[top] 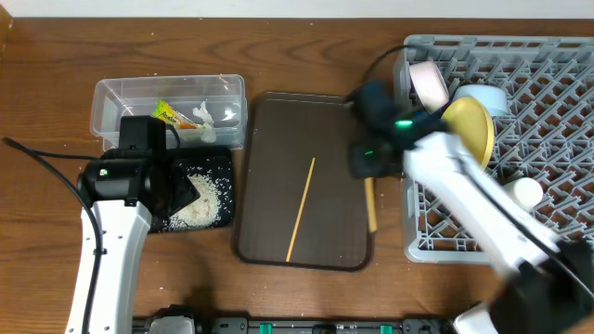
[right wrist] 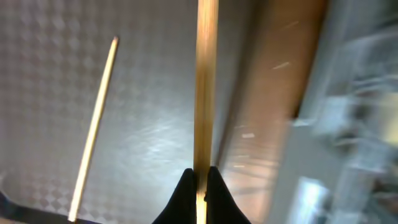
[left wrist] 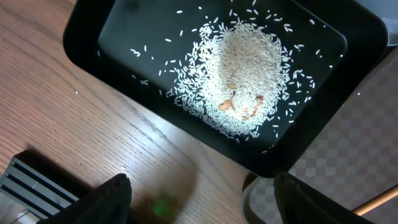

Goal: Sort waste into correct bins and load items into the dishwasher rack

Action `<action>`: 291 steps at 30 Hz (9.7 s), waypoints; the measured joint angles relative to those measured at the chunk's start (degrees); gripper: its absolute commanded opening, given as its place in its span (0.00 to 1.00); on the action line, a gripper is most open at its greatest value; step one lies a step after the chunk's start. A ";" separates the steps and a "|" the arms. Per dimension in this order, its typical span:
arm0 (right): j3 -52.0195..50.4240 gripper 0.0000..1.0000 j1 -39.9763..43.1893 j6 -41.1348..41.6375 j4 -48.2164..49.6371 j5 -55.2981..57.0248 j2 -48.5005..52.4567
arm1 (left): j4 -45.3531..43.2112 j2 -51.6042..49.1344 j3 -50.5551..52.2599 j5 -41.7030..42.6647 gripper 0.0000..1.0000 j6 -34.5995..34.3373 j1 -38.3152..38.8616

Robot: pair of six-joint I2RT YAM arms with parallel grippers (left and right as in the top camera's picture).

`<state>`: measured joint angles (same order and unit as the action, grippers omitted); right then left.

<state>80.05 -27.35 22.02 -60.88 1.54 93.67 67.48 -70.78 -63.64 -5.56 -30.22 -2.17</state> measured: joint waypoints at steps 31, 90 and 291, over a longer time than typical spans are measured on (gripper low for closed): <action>0.02 0.29 18.91 -18.71 0.50 1.73 2.91 | 0.00 0.00 0.00 0.00 0.76 0.00 0.00; 0.98 0.01 -14.27 13.62 8.55 -6.93 23.93 | 0.00 0.00 0.00 0.00 0.76 0.00 0.00; -79.54 0.99 21.09 -18.18 56.98 1.20 -92.98 | -7.08 44.72 9.75 8.22 0.99 17.84 15.41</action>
<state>0.51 -6.26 3.84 -3.90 2.74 0.69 60.40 -26.06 -53.89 2.66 -12.38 13.23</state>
